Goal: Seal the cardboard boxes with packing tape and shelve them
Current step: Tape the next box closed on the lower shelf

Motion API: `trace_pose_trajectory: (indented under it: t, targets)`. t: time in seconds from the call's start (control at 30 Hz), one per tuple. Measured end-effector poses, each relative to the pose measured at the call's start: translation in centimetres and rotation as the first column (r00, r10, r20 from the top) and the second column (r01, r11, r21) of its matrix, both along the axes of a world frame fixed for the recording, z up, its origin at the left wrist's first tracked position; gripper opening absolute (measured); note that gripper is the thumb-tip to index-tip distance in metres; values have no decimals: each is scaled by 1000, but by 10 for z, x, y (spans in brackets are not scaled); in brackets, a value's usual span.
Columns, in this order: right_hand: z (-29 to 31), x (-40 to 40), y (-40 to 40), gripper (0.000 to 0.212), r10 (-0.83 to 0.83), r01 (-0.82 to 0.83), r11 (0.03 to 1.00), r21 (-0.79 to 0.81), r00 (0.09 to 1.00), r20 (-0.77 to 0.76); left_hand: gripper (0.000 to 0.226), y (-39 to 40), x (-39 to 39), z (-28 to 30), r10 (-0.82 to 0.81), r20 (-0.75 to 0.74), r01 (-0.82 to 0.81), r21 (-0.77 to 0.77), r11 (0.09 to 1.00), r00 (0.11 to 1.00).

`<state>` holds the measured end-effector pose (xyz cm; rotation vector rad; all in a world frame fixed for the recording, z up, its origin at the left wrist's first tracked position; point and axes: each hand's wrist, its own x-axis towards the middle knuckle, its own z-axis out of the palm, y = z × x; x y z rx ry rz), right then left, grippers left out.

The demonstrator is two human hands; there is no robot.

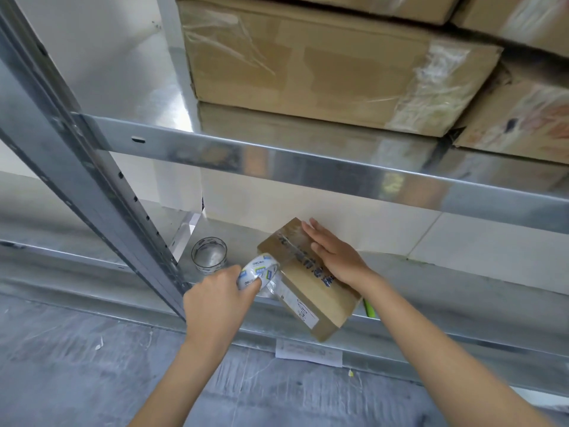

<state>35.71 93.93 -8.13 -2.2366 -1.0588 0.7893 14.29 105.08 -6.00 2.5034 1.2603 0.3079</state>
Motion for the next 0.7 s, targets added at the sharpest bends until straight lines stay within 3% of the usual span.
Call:
trace_pose_trajectory:
  t: [0.07,0.13,0.23,0.37,0.47,0.6,0.7]
  targets:
    - [0,-1,0,48,28,-27,999,-18,997,69,37,2,0,-2,-9,-22,9,14,1000,1000]
    - [-4,-4,-1,50,89,-79,996,-53,967,239,35,3,-2,-7,2,-15,-2,5,1000,1000]
    - [-6,-6,0,77,180,-132,981,-141,893,412,39,2,-5,-15,-2,37,3,-27,1000,999]
    - [1,-17,1,107,308,-222,949,-223,805,508,44,-2,-9,-20,35,29,-32,-82,996,999]
    - [1,-47,5,119,385,-270,918,-290,784,487,49,0,-10,-19,27,48,-24,-62,998,998]
    - [-5,-64,6,91,340,-215,936,-278,753,564,44,3,-7,-19,16,63,-14,-29,999,998]
    - [-5,-63,5,81,344,-216,935,-282,744,573,36,0,-7,-19,63,98,-58,-49,997,993]
